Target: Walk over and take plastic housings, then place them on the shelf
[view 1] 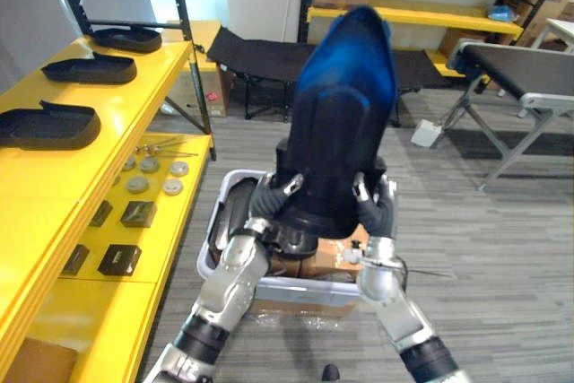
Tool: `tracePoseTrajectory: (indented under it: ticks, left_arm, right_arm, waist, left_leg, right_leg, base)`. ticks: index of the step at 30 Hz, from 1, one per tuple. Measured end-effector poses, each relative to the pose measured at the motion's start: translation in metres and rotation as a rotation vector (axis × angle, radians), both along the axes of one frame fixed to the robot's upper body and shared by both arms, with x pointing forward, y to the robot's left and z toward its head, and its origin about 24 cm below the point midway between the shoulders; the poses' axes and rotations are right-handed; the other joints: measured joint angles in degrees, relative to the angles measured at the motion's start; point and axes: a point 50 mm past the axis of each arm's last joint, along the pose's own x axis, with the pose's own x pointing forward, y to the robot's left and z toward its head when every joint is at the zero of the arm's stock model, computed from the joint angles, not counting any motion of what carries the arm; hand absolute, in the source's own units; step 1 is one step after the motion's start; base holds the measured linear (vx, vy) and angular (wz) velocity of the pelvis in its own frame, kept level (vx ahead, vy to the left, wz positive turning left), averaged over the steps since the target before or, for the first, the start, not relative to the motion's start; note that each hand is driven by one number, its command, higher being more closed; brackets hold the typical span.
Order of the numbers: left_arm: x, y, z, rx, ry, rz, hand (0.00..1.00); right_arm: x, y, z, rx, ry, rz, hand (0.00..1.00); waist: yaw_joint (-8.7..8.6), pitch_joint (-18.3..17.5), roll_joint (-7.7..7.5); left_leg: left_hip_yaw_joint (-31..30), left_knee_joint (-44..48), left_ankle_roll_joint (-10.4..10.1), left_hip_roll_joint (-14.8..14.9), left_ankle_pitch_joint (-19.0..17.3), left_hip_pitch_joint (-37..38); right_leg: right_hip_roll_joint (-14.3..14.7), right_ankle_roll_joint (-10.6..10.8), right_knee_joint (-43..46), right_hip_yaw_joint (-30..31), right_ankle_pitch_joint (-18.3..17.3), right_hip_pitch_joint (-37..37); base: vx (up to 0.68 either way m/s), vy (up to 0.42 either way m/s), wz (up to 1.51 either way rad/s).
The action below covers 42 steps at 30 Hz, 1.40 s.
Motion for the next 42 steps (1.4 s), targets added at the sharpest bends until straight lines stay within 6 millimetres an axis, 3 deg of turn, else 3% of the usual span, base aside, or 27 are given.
tracePoseTrajectory:
  ticks: [7,8,19,27,31,34,38,40,42]
  left_arm:
    - [-0.01,0.002,0.003,0.001,-0.054,0.022,1.0]
    - [-0.011,0.003,0.002,-0.002,-0.053,0.026,1.0]
    - [-0.012,0.01,0.005,0.011,-0.082,0.069,1.0]
    - [-0.016,0.009,0.031,-0.018,-0.208,0.168,1.0]
    - [-0.014,0.055,0.027,0.069,-0.204,0.453,1.0]
    - [-0.021,0.085,0.018,0.119,-0.173,0.648,1.0]
    - [-0.031,0.107,0.012,0.183,-0.16,0.8,1.0]
    - [-0.036,0.112,0.009,0.182,-0.153,0.844,1.0]
    - [-0.044,0.121,0.005,0.17,-0.151,0.904,1.0]
  right_arm:
    - [-0.006,0.0,0.002,0.021,-0.023,0.016,1.0]
    - [-0.007,0.001,0.002,0.022,-0.023,0.02,0.0]
    - [-0.01,0.001,0.005,0.066,0.0,0.13,0.0]
    - [-0.014,-0.009,0.047,0.313,-0.105,0.335,0.0]
    - [-0.018,-0.051,0.075,0.475,-0.241,0.3,0.0]
    - [-0.024,-0.071,0.08,0.496,-0.275,0.263,0.0]
    - [-0.027,-0.078,0.068,0.537,-0.202,0.253,0.0]
    - [-0.032,-0.085,0.06,0.567,-0.197,0.125,0.0]
    - [-0.043,-0.105,0.037,0.609,-0.133,-0.097,0.0]
  waist:
    - [-0.05,0.0,0.19]
    - [-0.05,0.0,0.25]
    - [0.0,-0.9,1.9]
    - [0.13,-1.0,2.16]
    - [-0.14,-1.2,2.61]
    - [-0.16,-1.2,2.67]
    - [-0.09,-1.2,2.67]
    - [-0.1,-1.2,2.7]
    - [-0.19,-1.2,2.69]
  left_leg:
    - [0.4,0.6,0.1,0.0,-0.6,-0.1]
    - [0.5,0.6,0.1,0.0,-0.6,0.0]
    - [0.4,0.6,0.2,0.0,-0.8,0.3]
    - [0.2,0.4,0.1,0.0,-0.8,1.2]
    - [0.4,0.4,0.1,0.1,-0.9,1.1]
    - [0.5,0.3,0.1,0.1,-0.8,1.1]
    - [0.6,0.3,0.1,0.1,-0.9,1.1]
    - [0.6,0.2,0.1,0.1,-0.9,1.1]
    - [0.8,-0.1,0.1,0.1,-0.9,1.1]
  right_leg:
    - [0.0,-0.2,0.0,0.0,-0.1,0.1]
    - [0.0,-0.2,0.1,0.0,-0.1,0.1]
    - [-0.1,-0.8,0.9,-0.2,-0.8,0.1]
    - [-0.1,-0.3,1.0,-0.4,-1.1,1.0]
    - [-0.1,-0.4,1.0,-0.3,-1.3,0.8]
    - [0.0,-0.4,0.9,-0.3,-1.2,0.8]
    - [-0.1,-0.2,0.8,-0.3,-1.1,0.7]
    - [-0.1,-0.2,0.7,-0.3,-1.1,0.7]
    - [0.0,-0.2,0.6,-0.2,-1.1,0.7]
  base:
    - [0.0,0.0,0.0]
    - [0.0,0.0,0.0]
    - [0.0,0.0,0.0]
    - [0.0,0.0,0.0]
    - [0.0,0.002,-0.01]
    - [0.0,0.0,0.0]
    - [0.0,0.0,0.0]
    - [0.0,0.0,0.0]
    - [0.0,0.0,0.0]
